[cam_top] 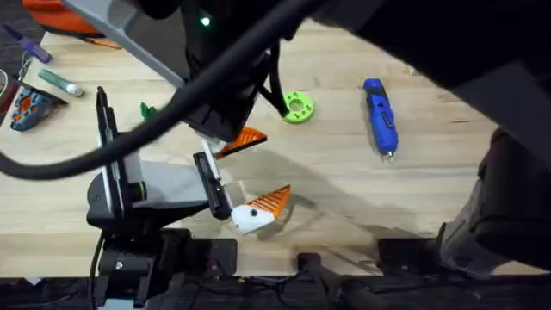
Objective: Pick up the gripper from the table and insert it into the empty holder that is missing its gripper. Then pick up a screw, insert it into the mounting hole, and use the screwdriver to tighten it. Finally, clean up the table by picking up the vegetable and placing it into the bucket.
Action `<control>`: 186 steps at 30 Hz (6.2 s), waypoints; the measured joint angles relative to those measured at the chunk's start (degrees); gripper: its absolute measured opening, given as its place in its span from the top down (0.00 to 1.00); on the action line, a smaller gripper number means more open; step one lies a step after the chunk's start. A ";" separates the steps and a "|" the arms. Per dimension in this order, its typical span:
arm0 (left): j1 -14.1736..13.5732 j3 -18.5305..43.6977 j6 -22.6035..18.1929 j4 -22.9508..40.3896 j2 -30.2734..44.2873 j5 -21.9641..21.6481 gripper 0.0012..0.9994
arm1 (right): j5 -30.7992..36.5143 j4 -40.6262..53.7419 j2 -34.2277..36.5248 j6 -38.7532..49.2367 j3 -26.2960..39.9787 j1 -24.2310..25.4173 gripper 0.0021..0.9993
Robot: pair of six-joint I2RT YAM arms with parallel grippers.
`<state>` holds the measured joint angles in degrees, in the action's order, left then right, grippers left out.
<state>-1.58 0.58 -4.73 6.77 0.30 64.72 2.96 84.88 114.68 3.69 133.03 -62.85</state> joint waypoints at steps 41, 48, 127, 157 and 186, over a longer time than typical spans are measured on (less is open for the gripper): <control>0.00 0.00 0.00 0.02 0.01 0.00 0.01 | -2.62 -0.04 1.23 1.11 0.00 -0.15 1.00; 0.00 0.00 0.00 0.02 0.00 0.00 0.01 | -2.22 0.52 1.69 1.13 0.00 -0.15 1.00; 0.00 0.00 0.00 0.02 0.02 0.00 0.01 | -0.81 0.40 3.07 1.53 -0.02 -0.15 1.00; 0.01 0.00 0.70 0.08 0.08 0.05 0.01 | -0.37 -0.29 4.21 1.94 -2.16 -0.64 1.00; 0.02 0.00 0.92 0.08 0.08 0.22 0.01 | 2.73 -0.09 3.84 2.58 -2.27 0.48 0.11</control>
<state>-1.56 0.58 -3.82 6.85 0.38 64.95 5.70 84.79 118.52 6.26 130.76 -62.37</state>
